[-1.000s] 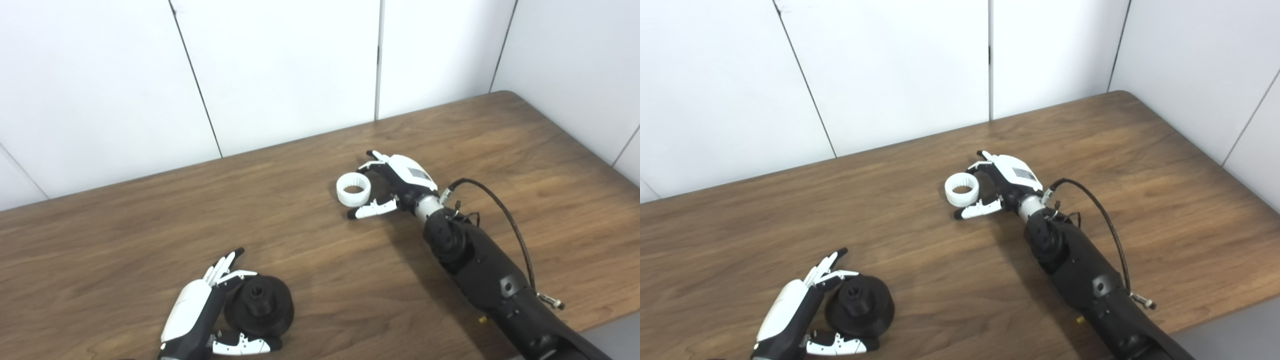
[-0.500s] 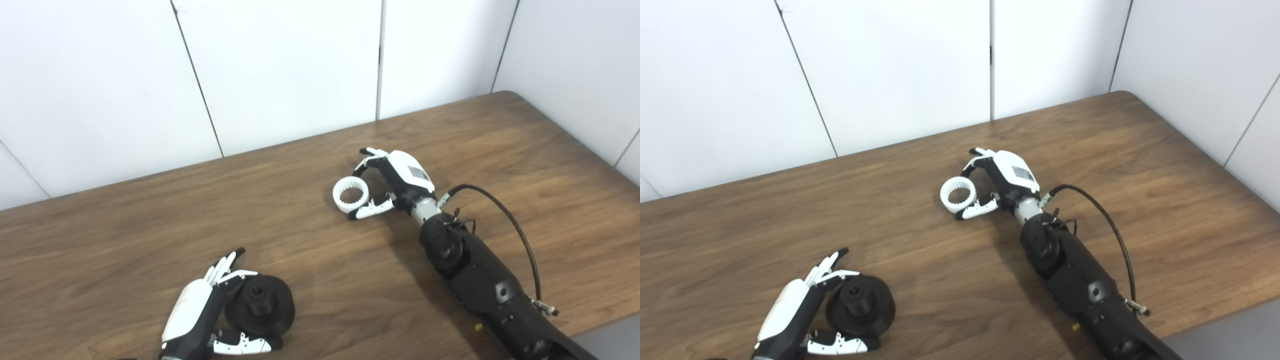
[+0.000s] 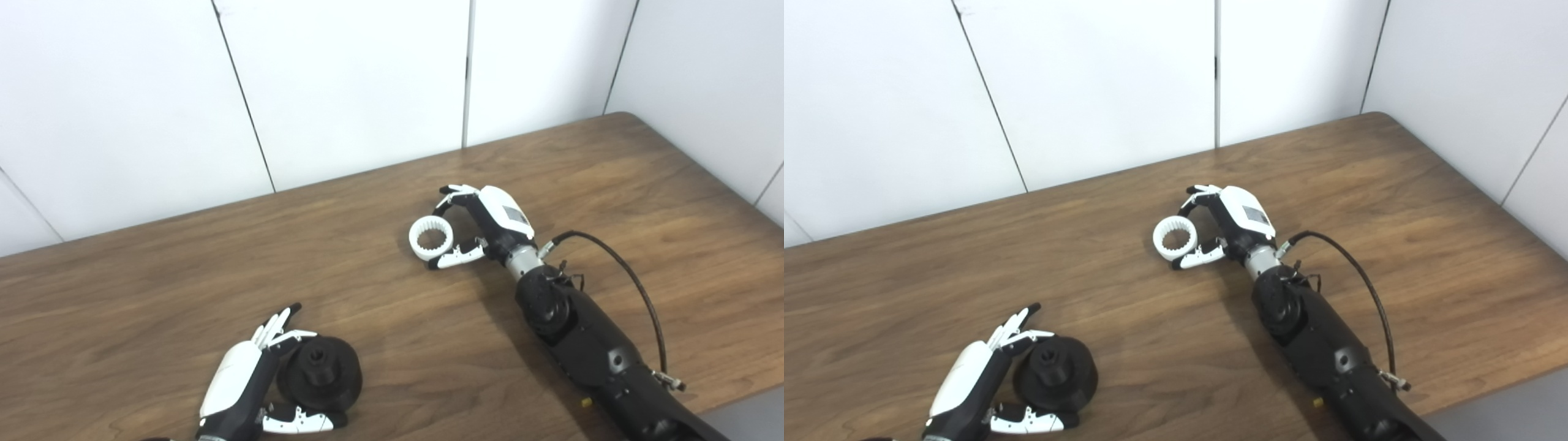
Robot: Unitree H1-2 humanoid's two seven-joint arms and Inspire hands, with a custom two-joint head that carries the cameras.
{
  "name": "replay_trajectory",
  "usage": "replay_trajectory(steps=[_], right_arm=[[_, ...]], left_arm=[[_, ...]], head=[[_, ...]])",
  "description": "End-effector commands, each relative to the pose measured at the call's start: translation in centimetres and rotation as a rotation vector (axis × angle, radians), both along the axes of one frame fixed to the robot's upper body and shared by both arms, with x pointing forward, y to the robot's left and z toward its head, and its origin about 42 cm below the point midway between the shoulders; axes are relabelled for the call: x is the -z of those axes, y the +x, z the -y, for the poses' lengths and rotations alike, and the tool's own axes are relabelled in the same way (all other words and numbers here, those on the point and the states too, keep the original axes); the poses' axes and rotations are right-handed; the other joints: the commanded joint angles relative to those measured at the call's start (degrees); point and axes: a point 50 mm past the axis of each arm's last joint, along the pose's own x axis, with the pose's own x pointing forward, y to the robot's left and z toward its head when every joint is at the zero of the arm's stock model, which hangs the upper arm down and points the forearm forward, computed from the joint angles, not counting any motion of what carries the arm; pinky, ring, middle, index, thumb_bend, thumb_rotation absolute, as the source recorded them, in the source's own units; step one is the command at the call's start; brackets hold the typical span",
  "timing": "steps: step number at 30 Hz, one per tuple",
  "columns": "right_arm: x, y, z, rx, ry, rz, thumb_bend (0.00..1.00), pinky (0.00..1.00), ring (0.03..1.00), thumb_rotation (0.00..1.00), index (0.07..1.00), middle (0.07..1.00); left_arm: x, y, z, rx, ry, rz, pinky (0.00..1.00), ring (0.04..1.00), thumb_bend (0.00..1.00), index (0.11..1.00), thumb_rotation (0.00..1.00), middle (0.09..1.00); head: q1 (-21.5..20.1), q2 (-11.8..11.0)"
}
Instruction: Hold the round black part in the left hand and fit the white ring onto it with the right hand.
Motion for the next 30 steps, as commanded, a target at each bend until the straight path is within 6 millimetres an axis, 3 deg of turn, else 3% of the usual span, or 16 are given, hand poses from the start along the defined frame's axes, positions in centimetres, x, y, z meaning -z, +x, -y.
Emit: replay_trajectory(steps=[1, 30], right_arm=[[-1.0, 0.1, -0.3, -0.012, 0.013, 0.048, 0.52, 0.90, 0.908, 0.14, 0.482, 0.850], [-7.4, -3.0, -3.7, -0.157, 0.124, 0.227, 0.52, 0.84, 0.908, 0.14, 0.481, 0.856]], left_arm=[[-1.0, 0.2, 0.2, 0.009, 0.011, 0.039, 1.00, 1.000, 1.00, 0.654, 0.36, 1.000], [-0.8, 0.6, 0.4, -0.005, 0.025, 0.037, 1.00, 1.000, 1.00, 0.652, 0.36, 1.000]], head=[[0.0, 0.0], [2.3, 1.1]])
